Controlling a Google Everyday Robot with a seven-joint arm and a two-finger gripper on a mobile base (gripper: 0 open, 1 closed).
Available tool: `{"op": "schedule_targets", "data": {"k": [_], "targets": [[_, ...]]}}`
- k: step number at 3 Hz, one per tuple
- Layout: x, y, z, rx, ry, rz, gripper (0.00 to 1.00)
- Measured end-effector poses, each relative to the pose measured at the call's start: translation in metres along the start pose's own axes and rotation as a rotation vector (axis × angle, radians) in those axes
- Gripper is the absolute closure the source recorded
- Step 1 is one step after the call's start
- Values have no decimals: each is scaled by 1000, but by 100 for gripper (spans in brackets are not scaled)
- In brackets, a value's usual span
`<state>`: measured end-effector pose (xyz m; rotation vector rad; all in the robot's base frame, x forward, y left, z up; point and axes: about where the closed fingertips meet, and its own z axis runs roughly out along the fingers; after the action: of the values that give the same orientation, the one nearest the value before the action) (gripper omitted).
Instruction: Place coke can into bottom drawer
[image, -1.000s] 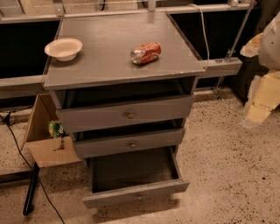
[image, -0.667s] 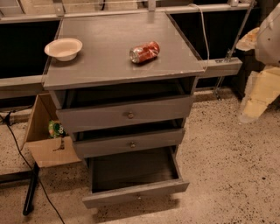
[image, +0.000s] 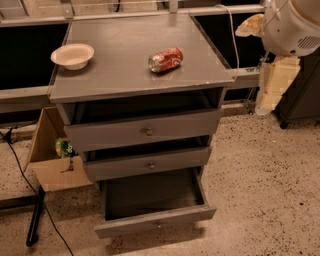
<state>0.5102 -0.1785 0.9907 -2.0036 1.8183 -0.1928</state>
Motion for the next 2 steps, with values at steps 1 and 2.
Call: {"op": "schedule_targets", "data": {"k": [1,2], "targets": [[-19,-42,23,-13,-16,-139,0],[-20,-43,22,-2,-13,-146,0]]}}
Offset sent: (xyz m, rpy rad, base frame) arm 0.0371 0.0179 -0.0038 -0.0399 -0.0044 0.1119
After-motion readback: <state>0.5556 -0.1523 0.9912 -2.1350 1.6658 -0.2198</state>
